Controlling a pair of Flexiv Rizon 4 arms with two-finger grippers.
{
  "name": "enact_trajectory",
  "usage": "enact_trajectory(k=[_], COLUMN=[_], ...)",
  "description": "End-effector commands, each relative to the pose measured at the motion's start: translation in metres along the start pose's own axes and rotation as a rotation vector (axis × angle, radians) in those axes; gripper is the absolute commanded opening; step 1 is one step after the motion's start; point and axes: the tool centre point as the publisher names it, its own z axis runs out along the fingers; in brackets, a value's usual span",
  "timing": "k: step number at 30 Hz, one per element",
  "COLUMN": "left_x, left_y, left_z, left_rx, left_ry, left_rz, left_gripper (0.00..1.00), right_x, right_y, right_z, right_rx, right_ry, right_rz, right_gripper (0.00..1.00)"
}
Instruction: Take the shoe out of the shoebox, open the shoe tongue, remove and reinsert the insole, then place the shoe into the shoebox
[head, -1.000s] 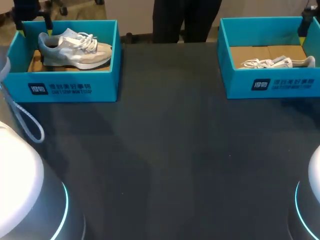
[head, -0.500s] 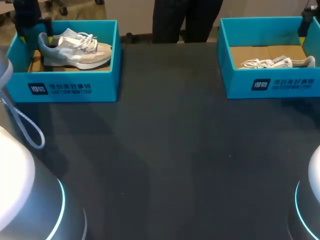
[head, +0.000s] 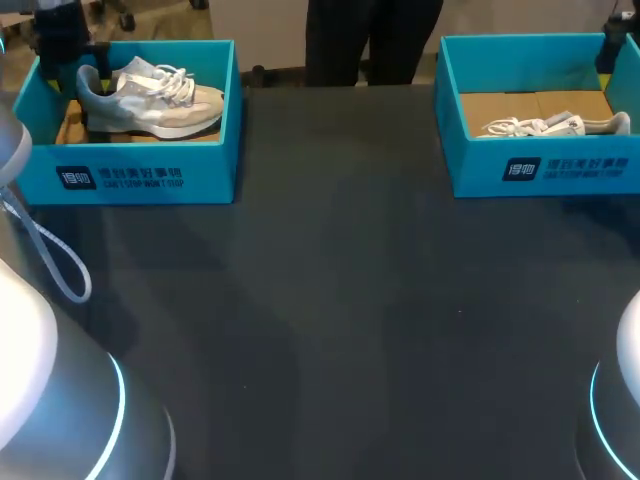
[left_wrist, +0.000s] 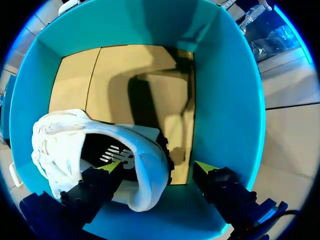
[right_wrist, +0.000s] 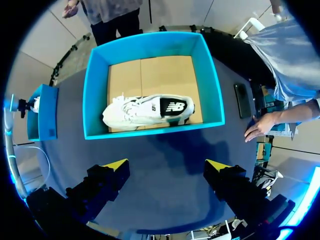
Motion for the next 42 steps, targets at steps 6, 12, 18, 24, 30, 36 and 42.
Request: enact_trajectory(k=[6, 12, 18, 24, 30, 36, 42], left_x=[0.004, 0.004, 0.005, 0.006, 0.009, 0.013, 0.018], left_y=[0.014, 0.016, 0.016, 0.016, 0.014, 0.011, 0.006], left_z=[0.015, 0.022, 0.026, 0.029, 0.026, 0.022, 0.012], left_rx=[0.167, 0.188, 0.199, 0.198, 0.205, 0.198, 0.189], left_ry=[0.009, 0.011, 0.014, 0.019, 0.012, 0.008, -0.018], left_rz=[-0.007, -0.013, -0.015, -0.024, -0.033, -0.039, -0.035], left_gripper=[0.76, 0.68, 0.68, 0.0, 0.0, 0.0, 0.0], right_x=[0.0, 0.0, 0.0, 0.0, 0.0, 0.0, 0.0], right_y=[0.0, 0.0, 0.0, 0.0, 0.0, 0.0, 0.0], right_z=[0.0, 0.0, 0.0, 0.0, 0.0, 0.0, 0.0], right_rx=[-0.001, -0.001, -0.001, -0.001, -0.001, -0.001, -0.001], right_ry=[-0.001, -0.001, -0.001, -0.001, -0.001, -0.001, -0.001], right_rz=[0.001, 0.001, 0.001, 0.001, 0.001, 0.001, 0.001], right_gripper=[1.0, 1.0, 1.0, 1.0, 1.0, 1.0, 1.0])
